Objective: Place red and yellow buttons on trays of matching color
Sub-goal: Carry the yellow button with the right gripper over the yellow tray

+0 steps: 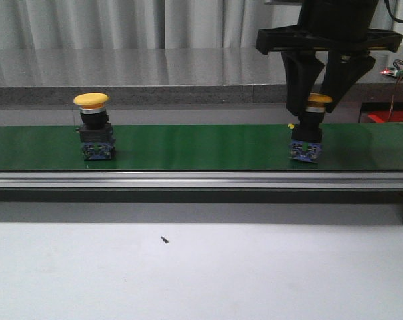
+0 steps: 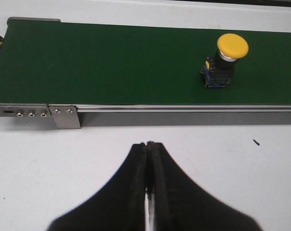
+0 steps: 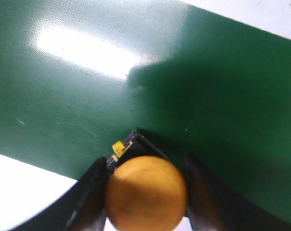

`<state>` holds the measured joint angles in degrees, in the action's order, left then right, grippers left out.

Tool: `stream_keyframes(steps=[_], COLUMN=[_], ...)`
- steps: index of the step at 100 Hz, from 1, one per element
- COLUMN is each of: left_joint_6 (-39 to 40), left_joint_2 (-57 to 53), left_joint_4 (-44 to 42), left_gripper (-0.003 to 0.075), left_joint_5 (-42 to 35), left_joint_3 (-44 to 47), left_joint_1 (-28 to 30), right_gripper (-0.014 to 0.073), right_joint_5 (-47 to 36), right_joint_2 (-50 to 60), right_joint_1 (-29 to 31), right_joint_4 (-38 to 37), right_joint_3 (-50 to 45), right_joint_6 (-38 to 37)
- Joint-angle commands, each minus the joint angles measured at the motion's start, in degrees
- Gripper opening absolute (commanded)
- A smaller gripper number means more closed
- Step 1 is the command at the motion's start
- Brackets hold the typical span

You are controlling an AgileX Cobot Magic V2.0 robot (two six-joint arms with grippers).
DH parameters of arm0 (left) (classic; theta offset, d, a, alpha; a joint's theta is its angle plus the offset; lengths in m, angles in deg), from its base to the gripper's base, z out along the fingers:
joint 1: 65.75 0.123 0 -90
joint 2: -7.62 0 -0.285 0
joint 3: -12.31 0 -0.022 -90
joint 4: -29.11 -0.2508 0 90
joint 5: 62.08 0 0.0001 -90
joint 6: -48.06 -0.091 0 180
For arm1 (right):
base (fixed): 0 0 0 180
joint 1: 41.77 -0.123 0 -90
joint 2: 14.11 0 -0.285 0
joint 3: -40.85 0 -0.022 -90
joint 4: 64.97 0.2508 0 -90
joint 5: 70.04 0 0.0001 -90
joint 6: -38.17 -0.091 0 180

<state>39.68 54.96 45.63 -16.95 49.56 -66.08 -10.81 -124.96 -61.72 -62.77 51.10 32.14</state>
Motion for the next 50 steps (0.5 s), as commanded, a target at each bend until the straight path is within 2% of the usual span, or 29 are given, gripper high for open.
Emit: stream_keyframes(steps=[1, 16, 50], left_joint_6=[0.0, 0.0, 0.0], left_joint_2=[-0.2, -0.2, -0.2], left_joint_4=[1.3, 1.3, 1.3], left_gripper=[-0.0020, -0.0020, -0.0020], left_joint_5=[-3.9, -4.3, -4.4], left_joint_3=[-1.5, -1.5, -1.5], left_joint_1=[-0.3, -0.3, -0.3], right_gripper=[0.0150, 0.0150, 0.0150], right_joint_5=[-0.3, 0.4, 5.9], right_joint_2=[4.7, 8.4, 10.0], right_joint_1=[1.1, 5.9, 22.2], right_joint_4=[0.1, -0.9, -1.9], right_joint_3=[1.7, 1.7, 1.7], right_joint_6=[0.6, 0.6, 2.1])
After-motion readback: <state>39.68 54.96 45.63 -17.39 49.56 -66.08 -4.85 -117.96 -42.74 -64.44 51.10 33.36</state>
